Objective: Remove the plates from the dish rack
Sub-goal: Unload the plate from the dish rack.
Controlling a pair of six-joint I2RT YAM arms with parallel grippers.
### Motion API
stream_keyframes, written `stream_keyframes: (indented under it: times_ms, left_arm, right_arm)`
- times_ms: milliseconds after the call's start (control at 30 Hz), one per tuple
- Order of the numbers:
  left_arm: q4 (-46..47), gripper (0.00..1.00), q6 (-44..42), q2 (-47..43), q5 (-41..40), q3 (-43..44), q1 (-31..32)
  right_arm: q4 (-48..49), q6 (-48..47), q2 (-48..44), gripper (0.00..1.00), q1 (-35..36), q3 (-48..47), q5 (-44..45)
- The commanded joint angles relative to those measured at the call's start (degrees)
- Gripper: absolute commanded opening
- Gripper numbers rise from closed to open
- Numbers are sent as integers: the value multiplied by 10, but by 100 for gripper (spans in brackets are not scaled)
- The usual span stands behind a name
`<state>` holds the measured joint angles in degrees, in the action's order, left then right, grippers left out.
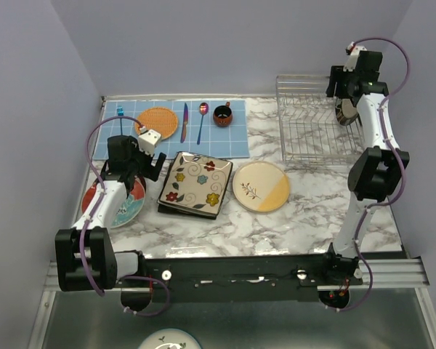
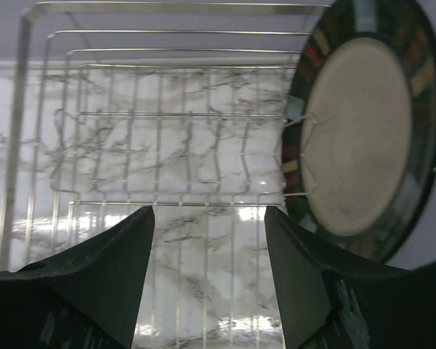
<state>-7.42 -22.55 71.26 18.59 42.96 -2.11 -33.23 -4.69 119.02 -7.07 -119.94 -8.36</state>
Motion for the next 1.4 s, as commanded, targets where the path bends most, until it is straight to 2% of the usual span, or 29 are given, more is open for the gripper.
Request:
stream_keyframes:
  times_ms: [0, 267, 467, 667, 1033, 1367]
  left_arm:
    - [39, 99, 26, 8, 8, -9, 4]
    - [60, 99, 42, 30, 12, -7, 4]
    - [71, 99, 52, 34, 11, -12, 4]
    - [72, 99, 51, 21, 3, -20, 4]
    - [95, 99, 65, 14, 11, 16, 3]
    - [90, 99, 72, 36, 17, 46, 3]
  right_arm:
    - [23, -62, 11, 71, -13, -42, 129]
    - [34, -95, -19, 71, -15, -29, 156]
    - [48, -117, -5, 71, -21, -44, 204]
    - [62, -110, 2, 70, -39, -49, 214]
    - [55, -118, 60, 71, -51, -103, 219]
    - [68, -126, 103, 70, -59, -115, 215]
